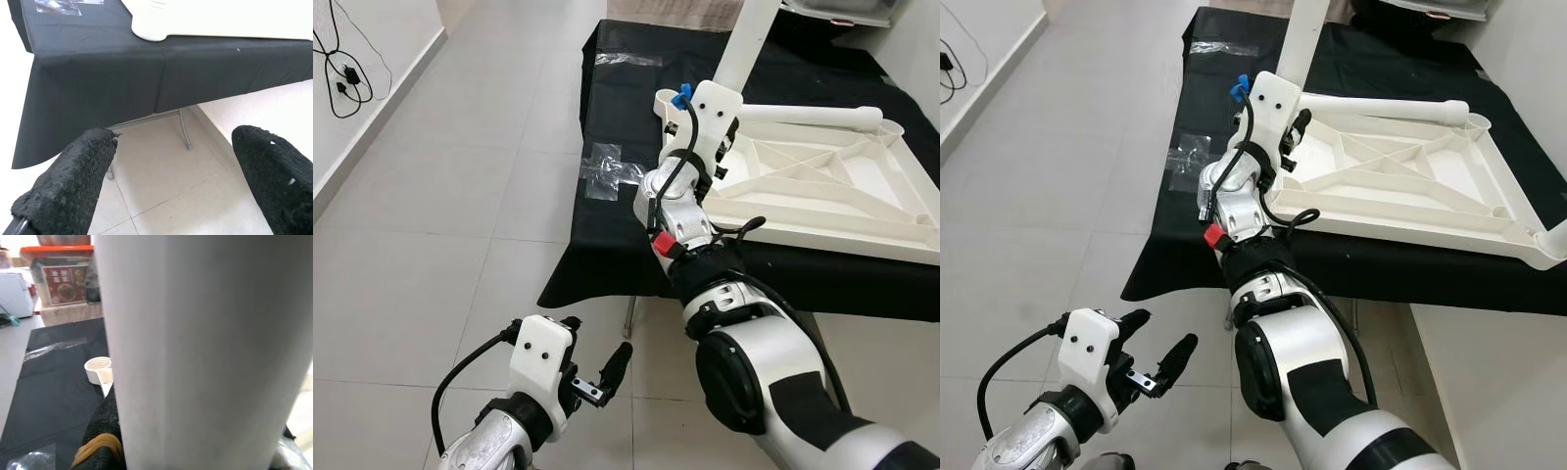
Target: Building children table
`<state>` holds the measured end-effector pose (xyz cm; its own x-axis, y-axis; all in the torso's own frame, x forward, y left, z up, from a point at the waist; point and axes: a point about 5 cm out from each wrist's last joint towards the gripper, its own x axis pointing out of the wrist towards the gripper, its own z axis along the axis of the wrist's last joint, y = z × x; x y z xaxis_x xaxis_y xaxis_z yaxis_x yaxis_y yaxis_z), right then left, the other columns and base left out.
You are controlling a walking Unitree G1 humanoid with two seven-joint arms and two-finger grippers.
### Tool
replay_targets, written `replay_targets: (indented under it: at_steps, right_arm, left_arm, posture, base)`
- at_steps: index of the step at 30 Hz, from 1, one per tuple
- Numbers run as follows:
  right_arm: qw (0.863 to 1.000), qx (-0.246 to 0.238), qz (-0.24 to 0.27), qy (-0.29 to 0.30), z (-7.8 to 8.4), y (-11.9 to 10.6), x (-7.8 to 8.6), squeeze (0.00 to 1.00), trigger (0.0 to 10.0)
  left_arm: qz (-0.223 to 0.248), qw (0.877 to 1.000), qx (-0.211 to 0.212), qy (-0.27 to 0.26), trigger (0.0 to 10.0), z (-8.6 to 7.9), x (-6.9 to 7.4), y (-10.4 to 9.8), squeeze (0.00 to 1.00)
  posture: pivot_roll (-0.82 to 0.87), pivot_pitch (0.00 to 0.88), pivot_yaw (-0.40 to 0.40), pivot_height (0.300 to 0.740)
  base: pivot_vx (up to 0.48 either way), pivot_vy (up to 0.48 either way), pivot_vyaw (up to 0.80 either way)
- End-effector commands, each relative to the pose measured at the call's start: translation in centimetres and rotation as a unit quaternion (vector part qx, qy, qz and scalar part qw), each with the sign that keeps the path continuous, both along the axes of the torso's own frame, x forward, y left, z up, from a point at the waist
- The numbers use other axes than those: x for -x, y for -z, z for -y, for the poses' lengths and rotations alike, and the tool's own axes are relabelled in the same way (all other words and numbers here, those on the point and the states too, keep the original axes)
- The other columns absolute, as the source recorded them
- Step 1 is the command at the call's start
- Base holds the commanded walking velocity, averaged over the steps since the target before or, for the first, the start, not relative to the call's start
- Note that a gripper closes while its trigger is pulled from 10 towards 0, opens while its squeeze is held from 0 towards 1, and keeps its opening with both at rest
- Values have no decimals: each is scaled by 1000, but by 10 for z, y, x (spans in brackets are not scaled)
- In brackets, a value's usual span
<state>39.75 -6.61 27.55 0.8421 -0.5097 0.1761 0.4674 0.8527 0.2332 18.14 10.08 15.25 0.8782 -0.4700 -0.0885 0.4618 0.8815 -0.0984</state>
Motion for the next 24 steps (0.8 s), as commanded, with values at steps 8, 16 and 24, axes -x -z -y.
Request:
replay_targets:
  at_steps: [8, 16, 24]
  right_arm:
    - [993, 15, -119, 21, 4, 48, 0, 0, 10000]
    - [992, -36, -121, 26, 6, 47, -1, 0, 10000]
    - [999, -27, 8, -28, -1, -9, -4, 0, 10000]
  left_arm:
    - [-6, 1000, -4, 3, 10000, 2, 1, 5, 0]
    - [-6, 1000, -4, 2, 10000, 3, 3, 6, 0]
    - [-6, 1000, -3, 3, 10000, 3, 4, 7, 0]
  posture:
    - [150, 144, -129, 740]
    - [152, 145, -130, 740]
    - [149, 146, -133, 740]
  base:
    - [0, 0, 0]
    - [0, 0, 0]
    - [0, 0, 0]
